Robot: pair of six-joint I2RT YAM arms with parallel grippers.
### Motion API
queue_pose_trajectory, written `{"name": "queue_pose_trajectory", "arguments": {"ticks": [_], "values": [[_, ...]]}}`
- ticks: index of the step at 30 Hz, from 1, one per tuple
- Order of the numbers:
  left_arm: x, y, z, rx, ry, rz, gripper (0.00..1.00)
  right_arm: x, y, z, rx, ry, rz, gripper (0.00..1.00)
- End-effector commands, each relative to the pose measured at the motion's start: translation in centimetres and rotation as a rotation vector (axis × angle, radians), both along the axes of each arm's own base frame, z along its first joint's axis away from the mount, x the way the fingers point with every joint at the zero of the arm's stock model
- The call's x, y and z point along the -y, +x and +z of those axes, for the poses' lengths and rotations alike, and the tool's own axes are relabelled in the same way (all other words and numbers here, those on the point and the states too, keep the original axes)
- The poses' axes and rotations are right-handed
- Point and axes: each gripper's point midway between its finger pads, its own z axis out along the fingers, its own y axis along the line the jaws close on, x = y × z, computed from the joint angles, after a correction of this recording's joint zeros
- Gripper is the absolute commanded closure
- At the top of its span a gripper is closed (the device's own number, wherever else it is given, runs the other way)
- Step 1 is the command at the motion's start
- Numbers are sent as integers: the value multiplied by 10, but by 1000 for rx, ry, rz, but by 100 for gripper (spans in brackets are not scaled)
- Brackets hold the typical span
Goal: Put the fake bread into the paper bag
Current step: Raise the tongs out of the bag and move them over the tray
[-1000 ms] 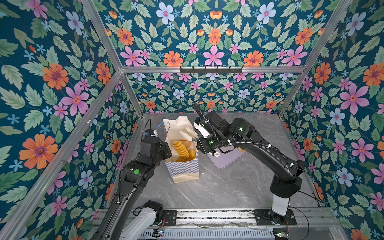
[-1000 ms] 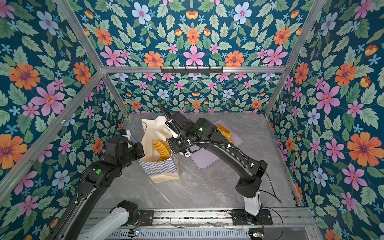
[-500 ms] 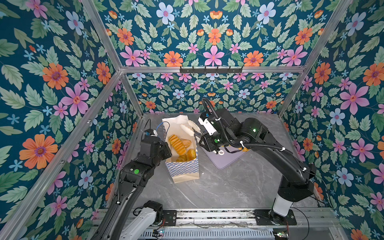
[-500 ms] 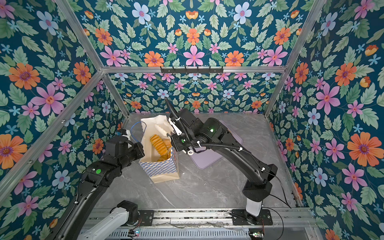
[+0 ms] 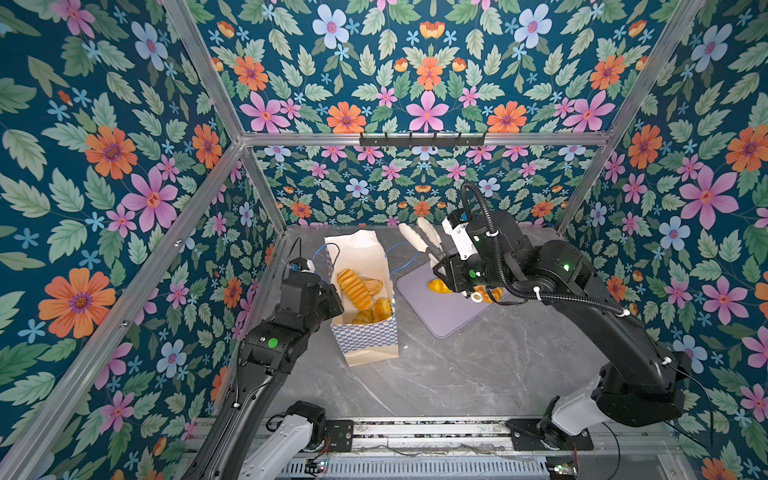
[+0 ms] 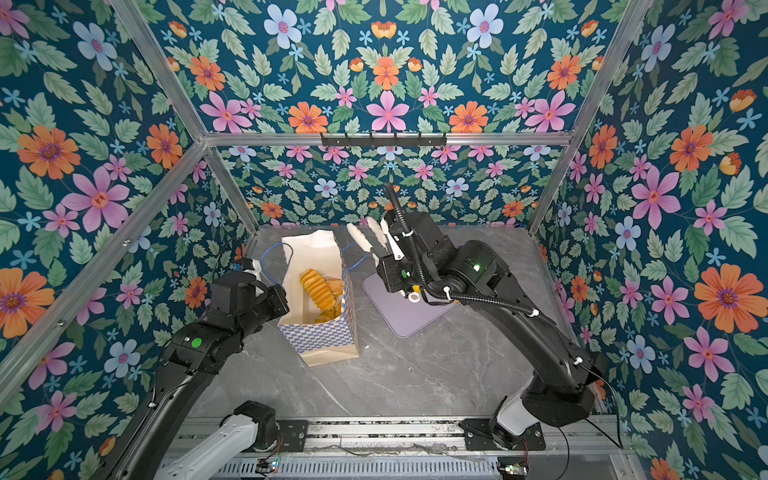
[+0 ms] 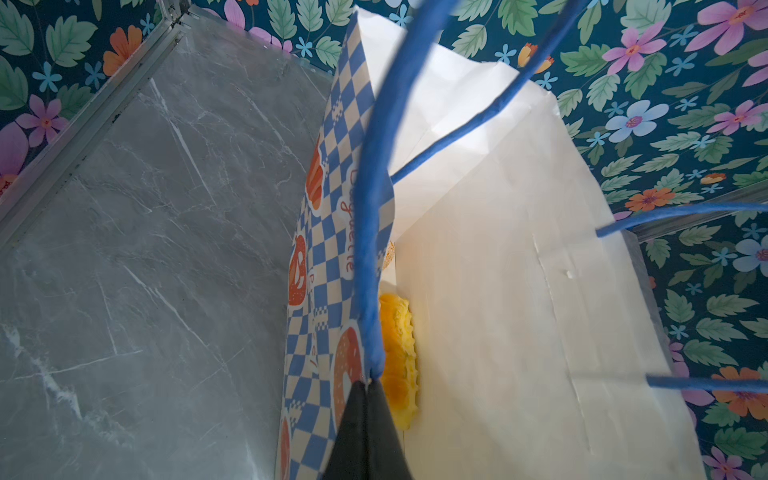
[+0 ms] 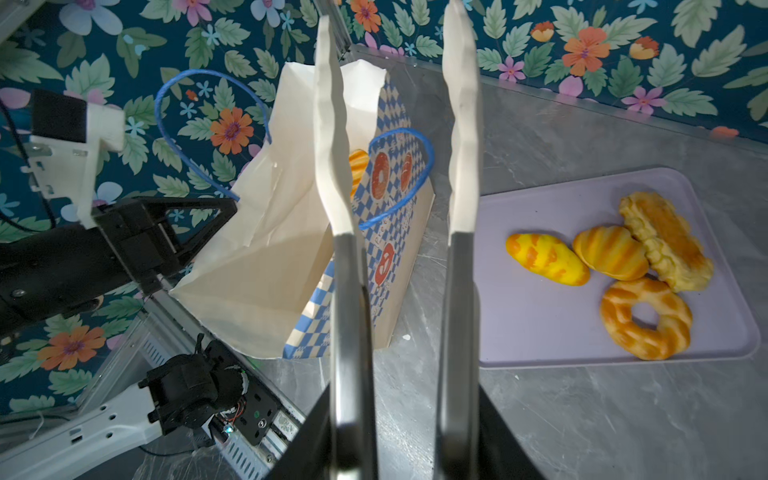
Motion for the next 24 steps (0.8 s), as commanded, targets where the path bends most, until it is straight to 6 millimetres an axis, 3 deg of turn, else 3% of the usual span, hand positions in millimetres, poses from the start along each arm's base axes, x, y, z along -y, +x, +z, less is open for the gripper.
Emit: {"name": "queue_pose_trajectory", "arguments": {"ticks": [1,6,12,19,24], "values": [[0,0,2,3,3,-5,100,9,8,9,7,94,-45,57],[0,0,2,2,3,-5,100,38,17,-7,-58,163,-115,56],[1,1,2,-1,0,-7,100,67,31,-63,-222,190,-194,56],[2,0,1,2,0,-12,100,123,41,-147,-349,-109,-333,56],[4,1,1,3,-4,-22,100,145,41,-181,-411,-265,-366,56]]}}
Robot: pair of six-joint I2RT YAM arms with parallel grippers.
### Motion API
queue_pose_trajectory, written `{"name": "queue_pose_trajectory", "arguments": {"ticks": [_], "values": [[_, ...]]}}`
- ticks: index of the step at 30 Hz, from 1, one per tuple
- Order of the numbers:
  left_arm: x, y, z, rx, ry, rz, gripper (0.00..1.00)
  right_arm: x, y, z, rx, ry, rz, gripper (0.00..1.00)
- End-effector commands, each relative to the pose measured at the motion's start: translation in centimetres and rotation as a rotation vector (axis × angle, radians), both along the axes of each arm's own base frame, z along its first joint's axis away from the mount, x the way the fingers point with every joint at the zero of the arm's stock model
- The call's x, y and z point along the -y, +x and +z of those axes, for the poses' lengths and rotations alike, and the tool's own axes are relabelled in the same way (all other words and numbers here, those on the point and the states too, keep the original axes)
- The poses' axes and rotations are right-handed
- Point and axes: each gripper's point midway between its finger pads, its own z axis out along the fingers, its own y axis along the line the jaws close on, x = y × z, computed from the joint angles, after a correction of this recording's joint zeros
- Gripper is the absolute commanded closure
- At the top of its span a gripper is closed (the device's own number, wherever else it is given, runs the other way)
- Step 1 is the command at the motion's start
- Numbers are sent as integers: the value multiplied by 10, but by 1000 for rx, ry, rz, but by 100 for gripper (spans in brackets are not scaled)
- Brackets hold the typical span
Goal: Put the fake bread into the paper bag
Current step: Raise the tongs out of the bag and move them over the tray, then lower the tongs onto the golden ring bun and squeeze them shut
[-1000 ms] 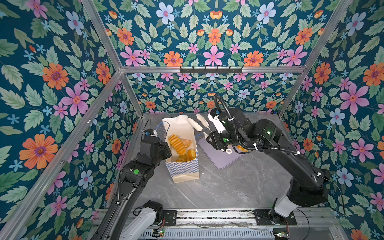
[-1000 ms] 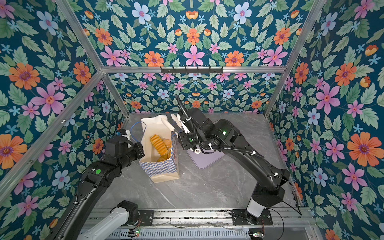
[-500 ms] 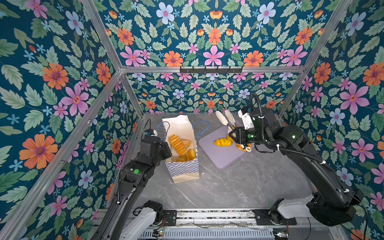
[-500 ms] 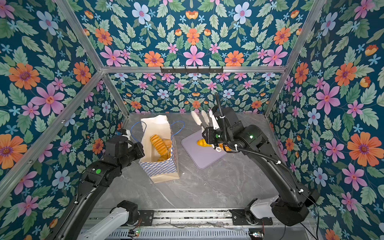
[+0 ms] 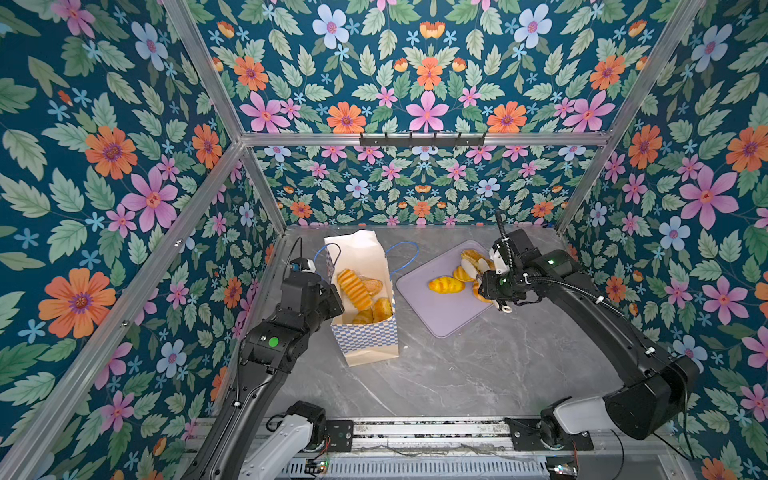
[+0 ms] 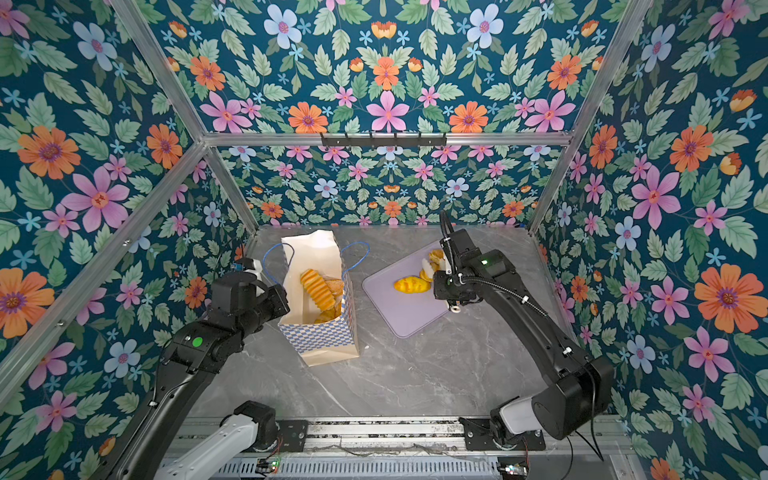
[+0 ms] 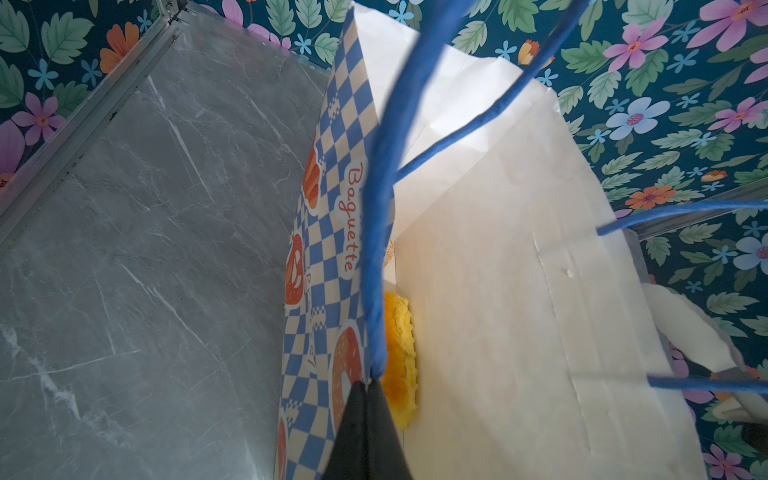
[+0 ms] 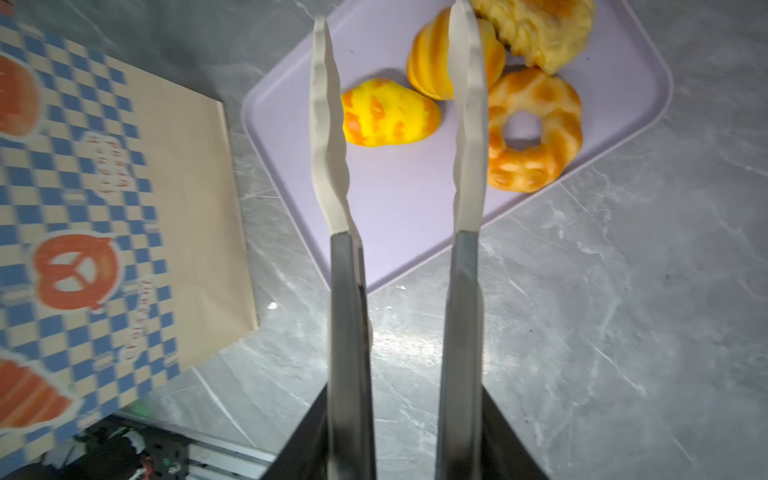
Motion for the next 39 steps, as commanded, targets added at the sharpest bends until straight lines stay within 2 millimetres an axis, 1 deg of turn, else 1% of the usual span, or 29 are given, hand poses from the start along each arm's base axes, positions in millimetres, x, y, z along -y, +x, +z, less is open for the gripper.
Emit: {"name": "queue_pose_trajectory", "arguments": {"ticks": [1,9,14,17,18,20,24,28,39], "values": [[2,0,2,8,-3,-17,100,18,-2,-16,-38,-123,14,56],[4,-2,1,14,-9,-28,99,22,3,-47,-149,-214,36,56],[4,-3,2,19,-11,-33,99,28,8,-59,-181,-278,40,56],[5,-4,3,22,-13,-37,99,32,9,-62,-190,-304,43,56],[5,-4,3,22,-13,-37,99,32,10,-72,-219,-318,46,56],[4,-4,3,22,-12,-36,99,33,11,-78,-235,-325,49,56],[5,-4,2,21,-13,-38,99,31,15,-86,-246,-331,59,55],[4,-4,2,21,-11,-35,99,34,20,-92,-257,-352,56,55],[2,-5,2,16,-5,-28,98,32,32,-102,-265,-366,66,55]]}}
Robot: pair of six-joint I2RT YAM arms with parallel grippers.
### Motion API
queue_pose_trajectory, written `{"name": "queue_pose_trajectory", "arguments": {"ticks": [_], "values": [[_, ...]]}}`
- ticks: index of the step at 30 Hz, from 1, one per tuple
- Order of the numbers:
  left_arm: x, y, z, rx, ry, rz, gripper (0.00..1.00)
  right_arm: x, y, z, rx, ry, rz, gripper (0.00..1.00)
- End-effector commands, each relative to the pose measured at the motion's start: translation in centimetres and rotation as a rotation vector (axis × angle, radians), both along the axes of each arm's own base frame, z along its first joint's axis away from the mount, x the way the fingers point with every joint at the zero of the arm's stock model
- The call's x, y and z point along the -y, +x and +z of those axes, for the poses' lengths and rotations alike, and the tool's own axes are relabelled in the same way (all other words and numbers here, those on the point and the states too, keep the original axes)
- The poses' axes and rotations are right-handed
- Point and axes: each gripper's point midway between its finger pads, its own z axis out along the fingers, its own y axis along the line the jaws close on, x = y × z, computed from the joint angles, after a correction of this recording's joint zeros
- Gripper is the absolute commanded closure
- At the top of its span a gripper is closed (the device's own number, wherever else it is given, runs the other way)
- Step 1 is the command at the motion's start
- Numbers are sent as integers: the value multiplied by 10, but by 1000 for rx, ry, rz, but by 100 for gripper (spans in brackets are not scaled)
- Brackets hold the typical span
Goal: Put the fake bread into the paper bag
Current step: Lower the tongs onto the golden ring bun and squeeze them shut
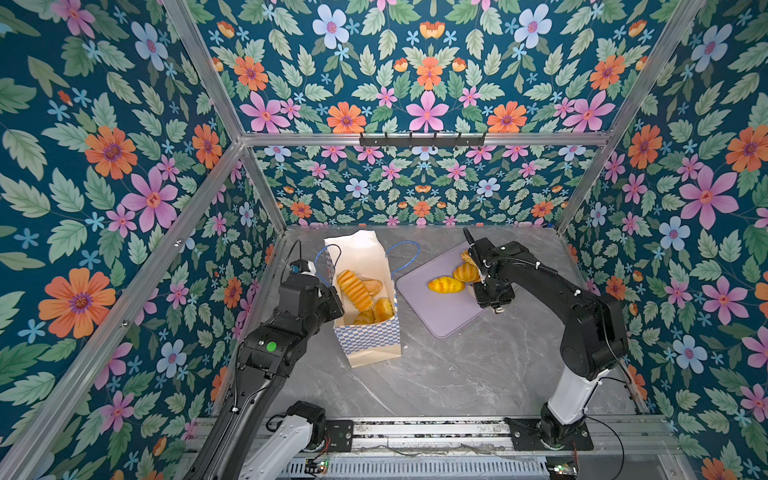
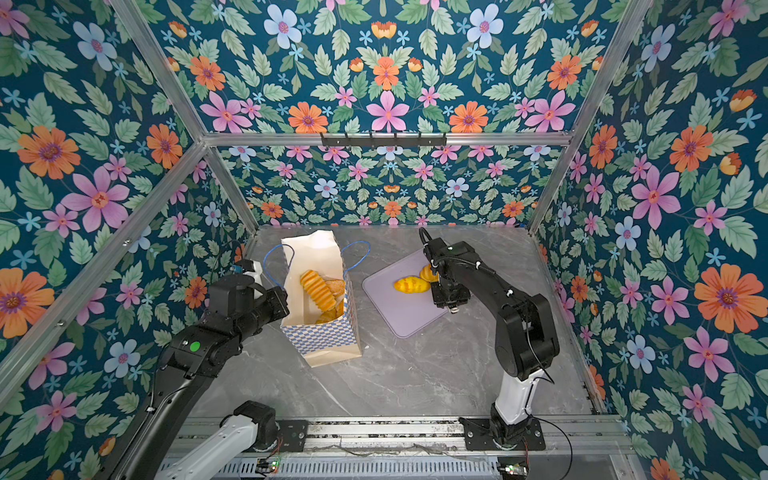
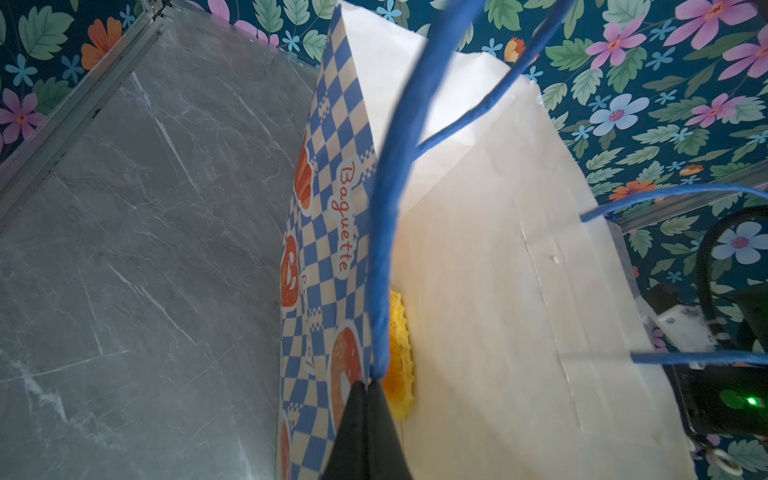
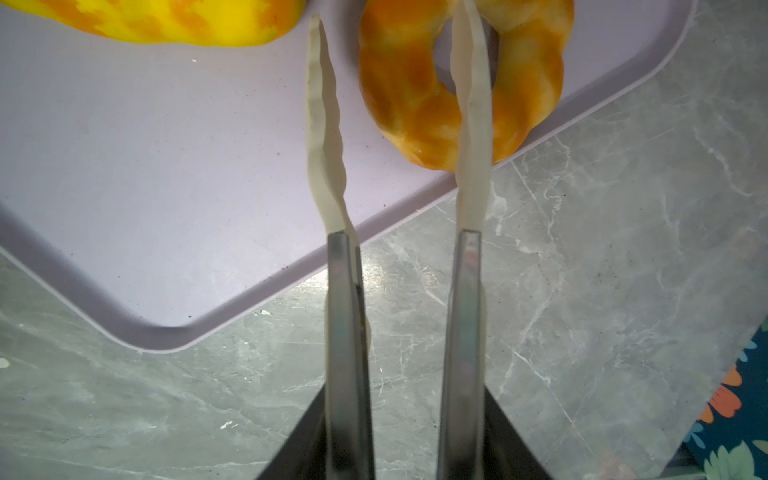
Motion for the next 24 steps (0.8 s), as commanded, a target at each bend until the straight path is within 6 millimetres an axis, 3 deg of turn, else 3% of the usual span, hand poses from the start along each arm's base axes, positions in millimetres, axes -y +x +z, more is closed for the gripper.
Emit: {"name": "queue_pose_trajectory", "arguments": {"ticks": [1,16,24], "values": [[-1,1,1,6,13,-4,98,2,4,0,4,-19,17,55],[-1,2,0,2,17,-1,98,7,6,-12,-17,-30,18,63],[-2,1,1,6,16,3,98,6,4,-2,22,-3,7,71]]}}
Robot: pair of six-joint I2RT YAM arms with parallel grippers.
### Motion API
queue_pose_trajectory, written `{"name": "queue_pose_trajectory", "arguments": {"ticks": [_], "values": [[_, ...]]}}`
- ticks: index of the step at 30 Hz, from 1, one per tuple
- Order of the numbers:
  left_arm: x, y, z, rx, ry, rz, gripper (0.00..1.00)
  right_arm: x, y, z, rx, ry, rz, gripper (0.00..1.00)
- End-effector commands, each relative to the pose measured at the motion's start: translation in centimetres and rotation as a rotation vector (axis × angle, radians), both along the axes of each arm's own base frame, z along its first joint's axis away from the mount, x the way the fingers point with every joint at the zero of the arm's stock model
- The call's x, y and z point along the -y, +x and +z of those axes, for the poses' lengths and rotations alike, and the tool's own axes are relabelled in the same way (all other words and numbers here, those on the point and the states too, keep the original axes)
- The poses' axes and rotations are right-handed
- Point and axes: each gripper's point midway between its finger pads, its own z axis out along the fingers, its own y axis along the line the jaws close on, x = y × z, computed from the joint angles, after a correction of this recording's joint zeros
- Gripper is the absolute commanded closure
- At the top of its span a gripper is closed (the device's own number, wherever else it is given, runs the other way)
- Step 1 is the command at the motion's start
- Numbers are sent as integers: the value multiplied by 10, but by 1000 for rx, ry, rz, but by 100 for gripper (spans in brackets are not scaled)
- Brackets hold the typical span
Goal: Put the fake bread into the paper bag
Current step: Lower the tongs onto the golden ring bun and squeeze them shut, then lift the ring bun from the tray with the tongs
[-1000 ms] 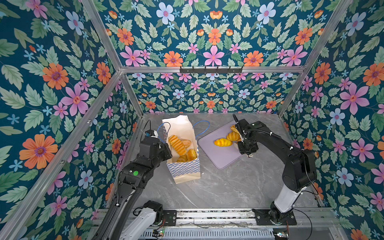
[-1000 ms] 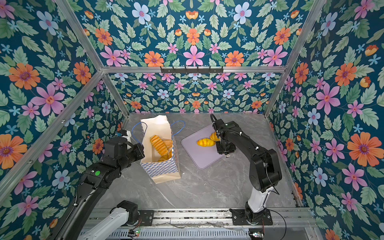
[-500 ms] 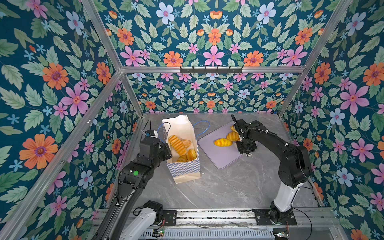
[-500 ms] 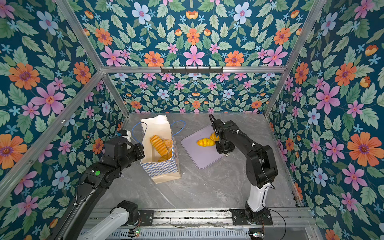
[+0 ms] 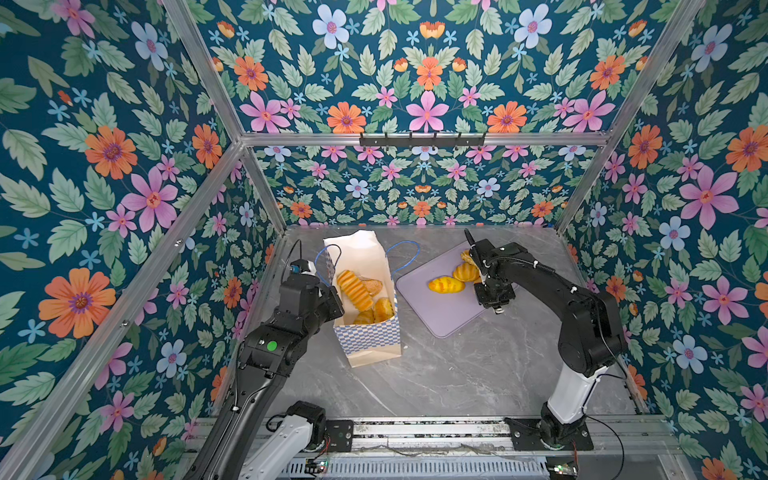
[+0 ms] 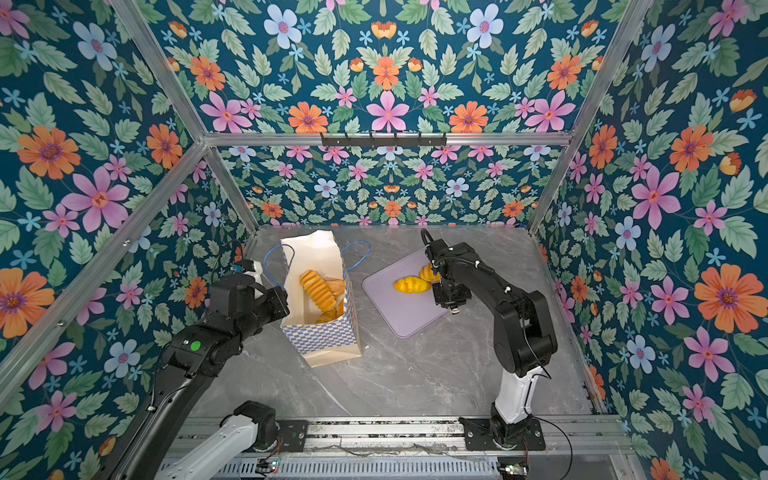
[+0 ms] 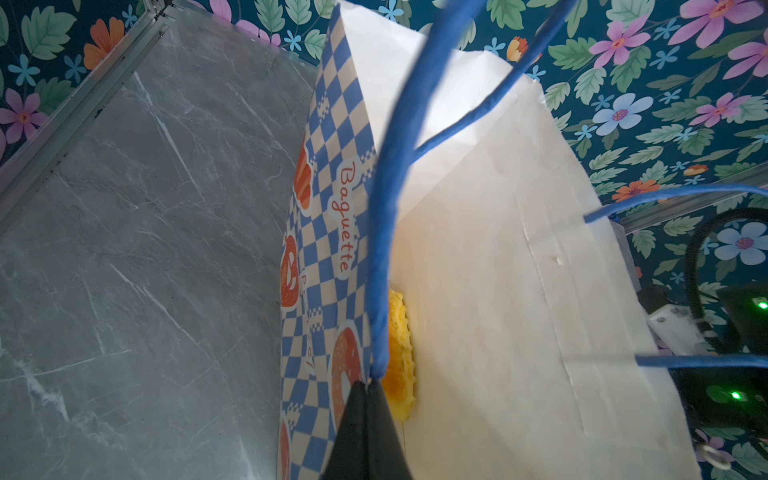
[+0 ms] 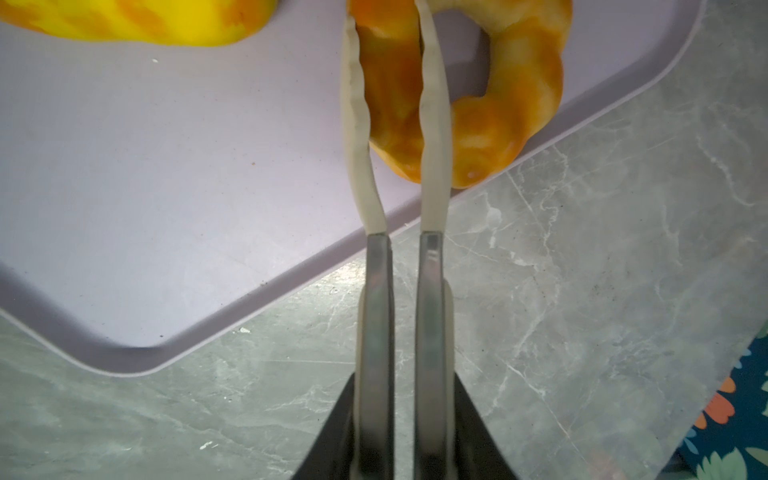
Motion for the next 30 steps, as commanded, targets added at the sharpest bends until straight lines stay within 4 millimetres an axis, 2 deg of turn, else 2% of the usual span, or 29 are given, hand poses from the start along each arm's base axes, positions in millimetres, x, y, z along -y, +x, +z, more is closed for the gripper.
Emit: {"name": "queue_pose_trajectory", "arguments": {"ticks": [1,10,16,17,23,30], "values": [[-1,0,2,6,12,-1,98,-1,0,9,29,13,-2,72],[-2,-1,4,12,11,0,98,-3,-7,27,55,54,-10,73],[-2,-1,4,12,12,0,98,-7,-19,34,55,108,-24,73],[-2,-1,4,11,11,0,98,-8,-22,43,80,134,-25,73],[-2,-1,5,13,9,1,98,-11,-38,54,96,195,-34,73],[-2,-1,6,17,6,0,98,-13,-43,68,138,239,-39,73]]}}
